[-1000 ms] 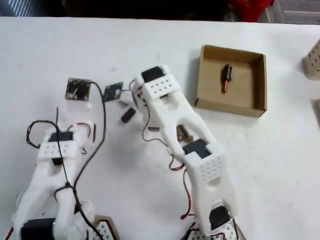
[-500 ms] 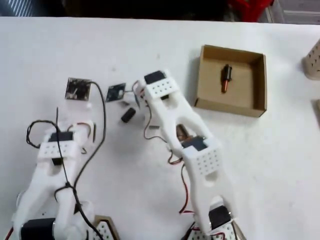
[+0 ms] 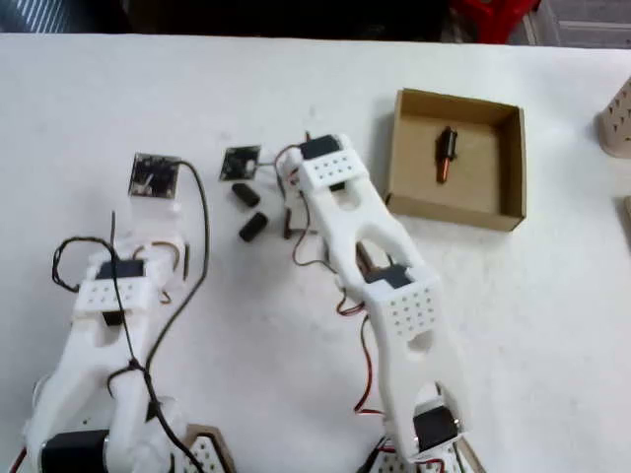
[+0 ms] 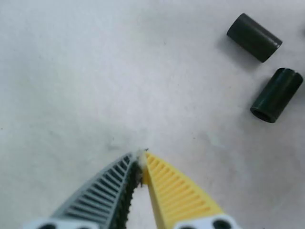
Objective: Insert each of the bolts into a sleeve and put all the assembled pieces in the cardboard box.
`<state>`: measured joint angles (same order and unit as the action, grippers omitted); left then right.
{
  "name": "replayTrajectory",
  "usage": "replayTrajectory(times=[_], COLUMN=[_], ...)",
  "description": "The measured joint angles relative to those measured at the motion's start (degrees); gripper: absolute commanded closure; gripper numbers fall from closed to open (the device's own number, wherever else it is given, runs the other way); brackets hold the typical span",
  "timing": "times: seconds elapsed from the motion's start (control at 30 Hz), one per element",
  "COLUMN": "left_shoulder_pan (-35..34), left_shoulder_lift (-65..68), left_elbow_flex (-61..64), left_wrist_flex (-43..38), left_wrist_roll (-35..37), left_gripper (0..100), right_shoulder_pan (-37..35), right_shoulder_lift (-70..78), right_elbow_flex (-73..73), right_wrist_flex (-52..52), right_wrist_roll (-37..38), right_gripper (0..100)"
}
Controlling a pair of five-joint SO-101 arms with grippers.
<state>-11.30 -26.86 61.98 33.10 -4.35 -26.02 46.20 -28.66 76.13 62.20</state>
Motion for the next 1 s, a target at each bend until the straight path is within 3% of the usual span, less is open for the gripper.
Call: replayTrajectory(times=[0.23, 0.67, 0.83, 1.0], left_shoulder_pan=[0.0, 0.0, 0.0, 0.0], left_shoulder_lift=[0.0, 0.1, 0.1, 0.1], left_elbow_flex=[0.0, 0.0, 0.0, 0.0], left_wrist_flex=[0.0, -2.0, -2.0, -2.0], left_wrist_roll=[0.0, 0.0, 0.0, 0.0], left_gripper=[98, 98, 98, 98], right_shoulder_pan=[-0.3, 3.7, 6.4, 6.6], right_shoulder_lift=[-6.5, -25.0, -32.6, -45.6], right_elbow_flex=[1.2, 2.6, 12.0, 28.8], right_wrist_flex=[6.0, 17.7, 17.4, 10.1], right_wrist_roll=[-5.5, -34.9, -38.5, -39.9], right_gripper=[98.1, 98.1, 98.1, 98.1])
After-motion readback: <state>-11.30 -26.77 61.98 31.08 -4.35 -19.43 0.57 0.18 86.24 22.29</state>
